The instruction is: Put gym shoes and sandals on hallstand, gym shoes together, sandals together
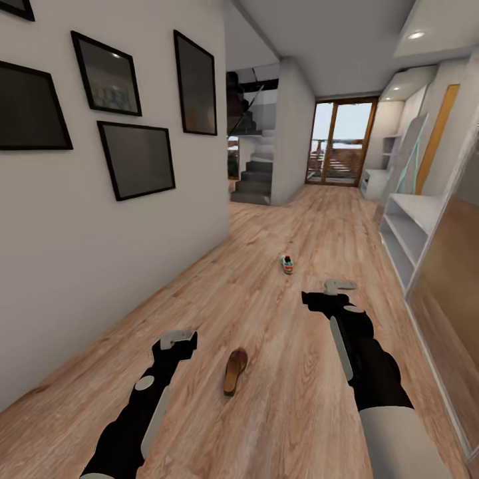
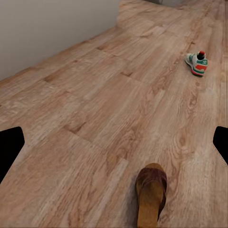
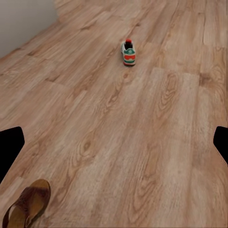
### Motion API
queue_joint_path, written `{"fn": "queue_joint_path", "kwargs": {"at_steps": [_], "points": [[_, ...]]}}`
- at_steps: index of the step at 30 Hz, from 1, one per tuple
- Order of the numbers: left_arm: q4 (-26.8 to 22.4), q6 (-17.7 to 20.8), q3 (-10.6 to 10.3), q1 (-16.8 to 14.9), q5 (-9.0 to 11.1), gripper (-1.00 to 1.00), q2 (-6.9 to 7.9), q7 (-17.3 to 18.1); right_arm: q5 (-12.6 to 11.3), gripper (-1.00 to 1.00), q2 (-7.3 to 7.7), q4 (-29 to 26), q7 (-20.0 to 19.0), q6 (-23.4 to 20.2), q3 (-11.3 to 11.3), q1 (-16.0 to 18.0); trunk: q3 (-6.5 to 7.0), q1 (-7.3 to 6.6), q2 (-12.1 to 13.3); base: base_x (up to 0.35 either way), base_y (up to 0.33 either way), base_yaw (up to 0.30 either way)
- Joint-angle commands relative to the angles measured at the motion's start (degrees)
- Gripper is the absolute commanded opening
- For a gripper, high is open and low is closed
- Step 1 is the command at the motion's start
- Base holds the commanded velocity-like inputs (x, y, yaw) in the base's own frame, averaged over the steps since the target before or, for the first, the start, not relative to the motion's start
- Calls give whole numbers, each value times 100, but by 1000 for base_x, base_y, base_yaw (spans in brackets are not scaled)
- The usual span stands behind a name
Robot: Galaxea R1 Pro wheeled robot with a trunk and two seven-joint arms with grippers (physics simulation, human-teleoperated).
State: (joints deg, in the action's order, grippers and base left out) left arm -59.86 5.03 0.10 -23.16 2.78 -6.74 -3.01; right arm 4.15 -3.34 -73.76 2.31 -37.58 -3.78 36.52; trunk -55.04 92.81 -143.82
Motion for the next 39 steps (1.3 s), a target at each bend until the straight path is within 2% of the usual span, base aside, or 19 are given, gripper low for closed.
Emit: {"fn": "queue_joint_path", "kwargs": {"at_steps": [1, 15, 39], "points": [[-9, 33, 0, -1, 29, 100, -2, -16, 42, 100, -4, -5, -12, -28, -6, 4, -6, 2, -2, 337, 0, -196], [-5, 18, -111, 3, 23, 100, -13, -28, 49, 100, 0, -7, -5, -21, 0, 4, -6, 2, -2, 324, 28, -265], [-1, 16, -120, 13, 18, 100, -8, -42, 51, 100, 1, -15, -12, -21, -17, 4, -6, 2, -2, 86, 2, -8]]}}
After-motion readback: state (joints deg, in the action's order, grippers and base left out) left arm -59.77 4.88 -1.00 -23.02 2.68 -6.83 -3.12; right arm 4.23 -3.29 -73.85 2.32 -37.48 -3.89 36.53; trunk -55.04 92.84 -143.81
